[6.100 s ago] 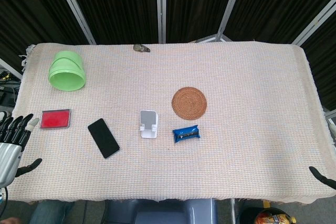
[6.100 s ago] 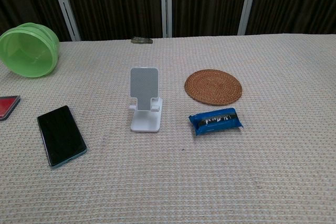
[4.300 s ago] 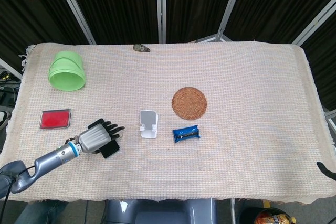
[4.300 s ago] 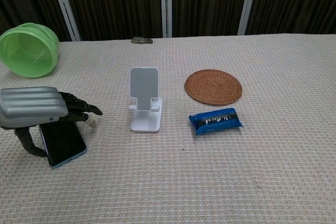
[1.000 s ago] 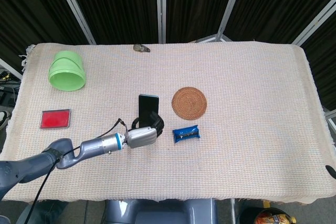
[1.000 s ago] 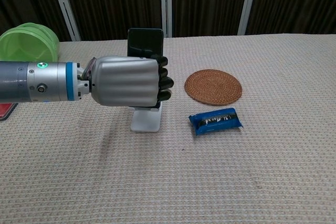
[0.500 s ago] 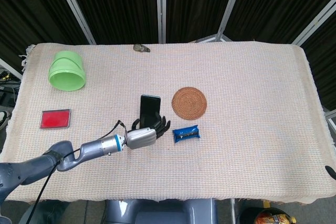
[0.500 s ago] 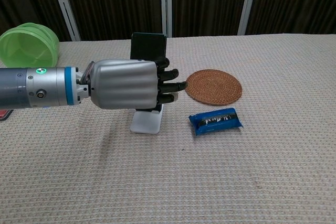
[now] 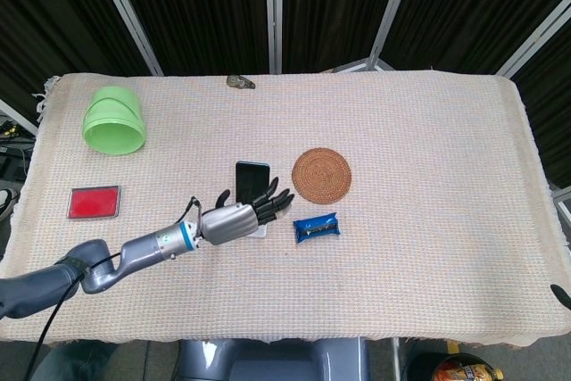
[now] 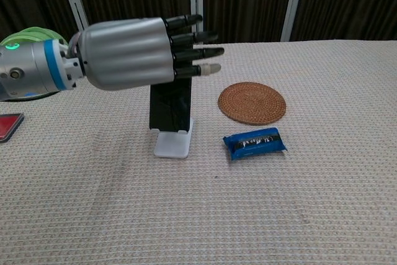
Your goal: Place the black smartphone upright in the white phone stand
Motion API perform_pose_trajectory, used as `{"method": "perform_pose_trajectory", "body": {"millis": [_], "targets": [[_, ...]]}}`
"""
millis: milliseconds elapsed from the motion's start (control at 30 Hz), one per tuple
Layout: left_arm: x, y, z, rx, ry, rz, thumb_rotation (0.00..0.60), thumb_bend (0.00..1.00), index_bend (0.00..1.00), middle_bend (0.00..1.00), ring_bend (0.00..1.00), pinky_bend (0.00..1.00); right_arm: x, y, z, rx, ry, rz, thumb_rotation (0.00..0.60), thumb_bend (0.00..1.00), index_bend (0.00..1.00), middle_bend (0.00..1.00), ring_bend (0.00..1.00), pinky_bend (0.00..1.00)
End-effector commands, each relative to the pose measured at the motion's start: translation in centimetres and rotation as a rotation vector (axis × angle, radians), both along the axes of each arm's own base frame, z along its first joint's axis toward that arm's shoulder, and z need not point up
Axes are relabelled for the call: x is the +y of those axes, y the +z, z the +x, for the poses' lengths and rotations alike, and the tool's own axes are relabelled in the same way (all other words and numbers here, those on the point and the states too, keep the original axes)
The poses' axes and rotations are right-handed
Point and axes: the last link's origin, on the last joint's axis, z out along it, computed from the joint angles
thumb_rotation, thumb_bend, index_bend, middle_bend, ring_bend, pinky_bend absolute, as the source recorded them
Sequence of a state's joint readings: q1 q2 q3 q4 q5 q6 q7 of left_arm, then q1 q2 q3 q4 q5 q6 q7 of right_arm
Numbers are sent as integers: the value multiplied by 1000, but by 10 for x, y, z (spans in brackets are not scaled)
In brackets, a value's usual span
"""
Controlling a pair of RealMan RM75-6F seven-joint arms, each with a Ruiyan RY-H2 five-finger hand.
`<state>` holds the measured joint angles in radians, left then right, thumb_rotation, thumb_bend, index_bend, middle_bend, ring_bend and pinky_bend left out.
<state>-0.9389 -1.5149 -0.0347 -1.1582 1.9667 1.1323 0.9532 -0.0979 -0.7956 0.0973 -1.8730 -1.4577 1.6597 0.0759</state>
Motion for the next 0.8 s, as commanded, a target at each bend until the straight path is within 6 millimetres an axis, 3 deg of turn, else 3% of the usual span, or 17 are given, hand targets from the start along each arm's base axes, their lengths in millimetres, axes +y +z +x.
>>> {"method": "perform_pose_trajectory", "body": {"millis": [33,233,333,567,800], "targets": [[3,26,-3,-120,75,21,600,0,0,0,0,68,0,0,0,-3,3,1,600,0,0,0,0,0],[-2,62,-20,-330,236,25,600,0,0,0,0,2,0,0,0,-13,11,7,600,0,0,0,0,0],[-16,87,-48,-526,441,14,600,0,0,0,0,0,-1,0,0,-19,20,10,600,0,0,0,0,0],[-86,139,-113,-836,931,-57,600,0,0,0,0,0,-4,0,1,-26,42,10,600,0,0,0,0,0],[-140,159,-147,-940,1103,-63,600,0,0,0,0,0,-5,-1,4,-29,57,11,600,0,0,0,0,0]]}}
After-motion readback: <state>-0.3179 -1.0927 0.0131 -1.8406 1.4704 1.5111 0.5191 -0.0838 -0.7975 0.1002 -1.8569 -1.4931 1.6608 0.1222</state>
